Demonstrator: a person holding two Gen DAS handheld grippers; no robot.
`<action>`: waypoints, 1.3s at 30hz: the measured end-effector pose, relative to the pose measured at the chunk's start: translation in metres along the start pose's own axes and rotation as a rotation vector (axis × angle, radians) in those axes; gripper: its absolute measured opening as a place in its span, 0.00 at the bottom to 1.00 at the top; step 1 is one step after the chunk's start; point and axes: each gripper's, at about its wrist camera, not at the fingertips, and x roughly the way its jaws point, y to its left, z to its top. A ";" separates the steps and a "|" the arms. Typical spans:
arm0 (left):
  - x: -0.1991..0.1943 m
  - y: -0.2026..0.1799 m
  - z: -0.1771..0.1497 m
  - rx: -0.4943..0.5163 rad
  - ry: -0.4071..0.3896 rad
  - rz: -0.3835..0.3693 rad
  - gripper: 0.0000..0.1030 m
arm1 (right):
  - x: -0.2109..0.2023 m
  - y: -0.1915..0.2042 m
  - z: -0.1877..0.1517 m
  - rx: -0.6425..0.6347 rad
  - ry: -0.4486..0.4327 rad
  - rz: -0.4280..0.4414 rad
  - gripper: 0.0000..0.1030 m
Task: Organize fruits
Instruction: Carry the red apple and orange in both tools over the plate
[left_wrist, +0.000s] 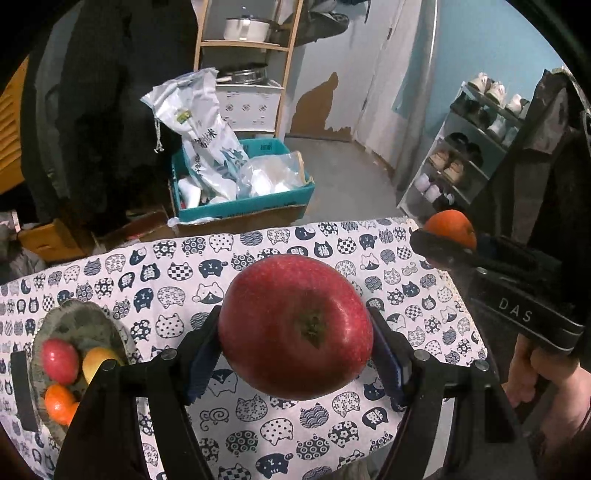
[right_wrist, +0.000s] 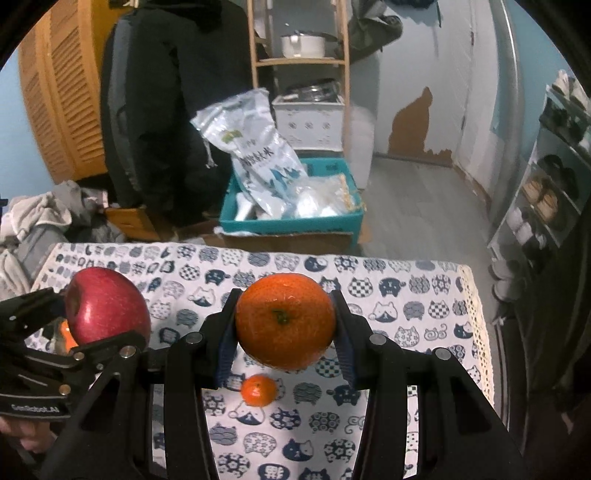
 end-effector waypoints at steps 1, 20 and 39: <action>-0.003 0.001 0.000 -0.001 -0.005 0.001 0.73 | -0.002 0.004 0.002 -0.005 -0.006 0.005 0.43; -0.059 0.063 -0.009 -0.084 -0.106 0.059 0.73 | -0.005 0.083 0.026 -0.101 -0.039 0.103 0.43; -0.078 0.157 -0.036 -0.259 -0.105 0.145 0.73 | 0.040 0.170 0.040 -0.173 0.031 0.206 0.43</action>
